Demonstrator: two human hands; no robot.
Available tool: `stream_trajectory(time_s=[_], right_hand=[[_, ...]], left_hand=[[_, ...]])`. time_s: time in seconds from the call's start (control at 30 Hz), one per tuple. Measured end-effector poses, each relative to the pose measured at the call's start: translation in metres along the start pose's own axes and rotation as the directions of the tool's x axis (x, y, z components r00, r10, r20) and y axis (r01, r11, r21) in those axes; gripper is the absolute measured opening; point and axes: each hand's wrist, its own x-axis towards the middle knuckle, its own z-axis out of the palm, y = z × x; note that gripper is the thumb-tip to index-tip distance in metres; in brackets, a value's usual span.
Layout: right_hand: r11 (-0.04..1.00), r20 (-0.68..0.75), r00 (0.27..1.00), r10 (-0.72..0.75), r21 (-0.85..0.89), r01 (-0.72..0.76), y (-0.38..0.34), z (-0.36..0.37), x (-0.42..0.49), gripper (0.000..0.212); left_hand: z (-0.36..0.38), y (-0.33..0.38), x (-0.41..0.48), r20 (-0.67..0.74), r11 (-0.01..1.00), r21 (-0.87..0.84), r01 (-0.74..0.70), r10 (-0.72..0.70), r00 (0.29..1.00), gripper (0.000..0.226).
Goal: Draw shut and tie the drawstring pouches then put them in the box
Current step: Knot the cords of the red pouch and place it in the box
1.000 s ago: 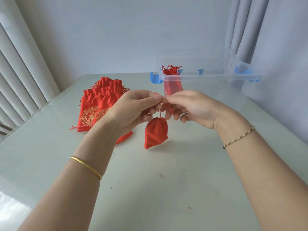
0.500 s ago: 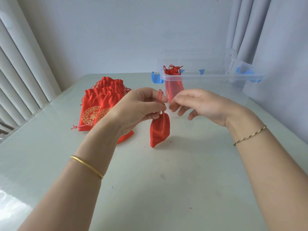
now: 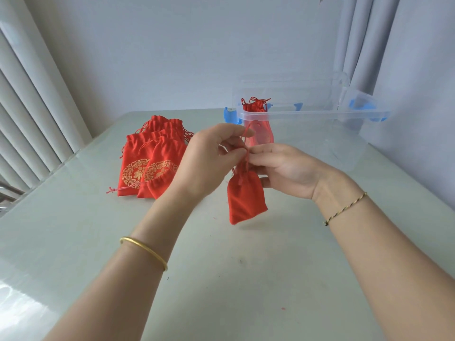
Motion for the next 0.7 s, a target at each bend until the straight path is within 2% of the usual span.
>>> stream_trajectory(time_s=[0.17, 0.33, 0.43, 0.6, 0.63, 0.7], right_hand=[[1.0, -0.037, 0.999, -0.004, 0.024, 0.005, -0.002, 0.001, 0.0, 0.022], [0.997, -0.261, 0.965, -0.006, -0.073, -0.014, -0.003, 0.003, 0.003, 0.023], [0.995, -0.378, 0.925, -0.021, -0.094, -0.015, -0.003, -0.001, 0.004, 0.03], [0.992, -0.45, 0.893, -0.017, -0.121, -0.042, -0.002, -0.01, 0.003, 0.033], [0.985, -0.469, 0.883, -0.021, -0.159, -0.06, -0.001, -0.013, 0.002, 0.033], [0.928, -0.532, 0.845, -0.061, -0.341, -0.148, 0.004, -0.018, 0.002, 0.032]], left_hand=[[-0.001, -0.002, 0.0, -0.025, 0.994, -0.075, 0.079, -0.081, 0.996, 0.021], [-0.006, -0.012, 0.002, 0.055, 0.955, -0.145, 0.26, -0.255, 0.965, 0.015], [-0.009, -0.016, 0.002, 0.051, 0.912, -0.2, 0.358, -0.355, 0.933, 0.014], [-0.01, -0.019, 0.004, -0.054, 0.9, -0.087, 0.427, -0.433, 0.9, 0.028], [-0.011, -0.02, 0.004, -0.088, 0.892, -0.074, 0.446, -0.451, 0.888, 0.03], [-0.014, -0.022, 0.005, -0.126, 0.878, -0.067, 0.475, -0.479, 0.868, 0.031]])
